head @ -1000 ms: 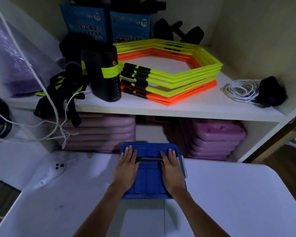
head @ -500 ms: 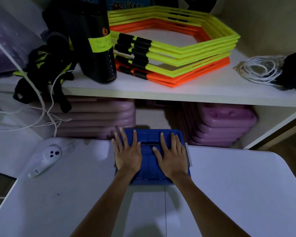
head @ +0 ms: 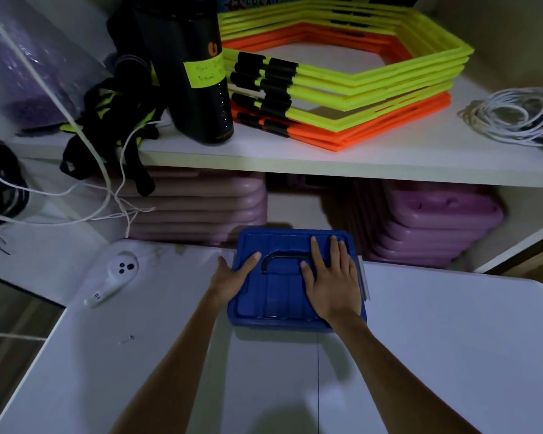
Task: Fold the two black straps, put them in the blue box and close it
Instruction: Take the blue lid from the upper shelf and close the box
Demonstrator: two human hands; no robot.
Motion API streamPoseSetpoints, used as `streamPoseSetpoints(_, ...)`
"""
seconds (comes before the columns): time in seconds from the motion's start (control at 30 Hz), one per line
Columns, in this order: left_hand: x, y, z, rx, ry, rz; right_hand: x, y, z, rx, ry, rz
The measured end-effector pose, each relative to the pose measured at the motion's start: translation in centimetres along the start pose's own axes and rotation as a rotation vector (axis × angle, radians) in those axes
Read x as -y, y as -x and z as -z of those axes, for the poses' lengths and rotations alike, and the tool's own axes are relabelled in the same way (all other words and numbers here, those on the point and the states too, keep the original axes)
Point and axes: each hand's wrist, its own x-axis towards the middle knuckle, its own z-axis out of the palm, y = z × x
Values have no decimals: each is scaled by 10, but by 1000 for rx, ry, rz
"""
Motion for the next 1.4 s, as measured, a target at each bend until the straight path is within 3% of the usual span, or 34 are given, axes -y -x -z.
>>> streamPoseSetpoints(0.07,-5,1,-2,39,89,-70,0,1,-1,-11,0,-9)
streamPoseSetpoints(0.17,-10,2,-9,-48,0,-223,1,3,-3,-32,-9,-21)
streamPoseSetpoints(0.33,-5,12,-32,-313,-626,-436,1,3,-4,-17,18,-19)
streamPoseSetpoints(0.53,5,12,-36,-334,-1111,-630,-1,2,0,29,6,1)
streamPoseSetpoints(0.67,8,9,-38,-337,-1169,-670,-8,7,8,-27,-90,0)
streamPoseSetpoints(0.83,9,6,-38,-311,-1206,-668,-30,8,19,-32,-246,-287)
streamPoseSetpoints(0.97,7,7,-38,-314,-1201,-665,-38,4,23,125,-849,-643)
streamPoseSetpoints(1.03,7,8,-38,-317,-1201,-666,-39,1,25,181,-1001,-696)
streamPoseSetpoints(1.27,9,9,-39,-318,-1153,-691,-18,11,30,-42,-628,-576)
streamPoseSetpoints(1.4,8,9,-41,-311,-1154,-693,-11,17,26,-84,-470,-555)
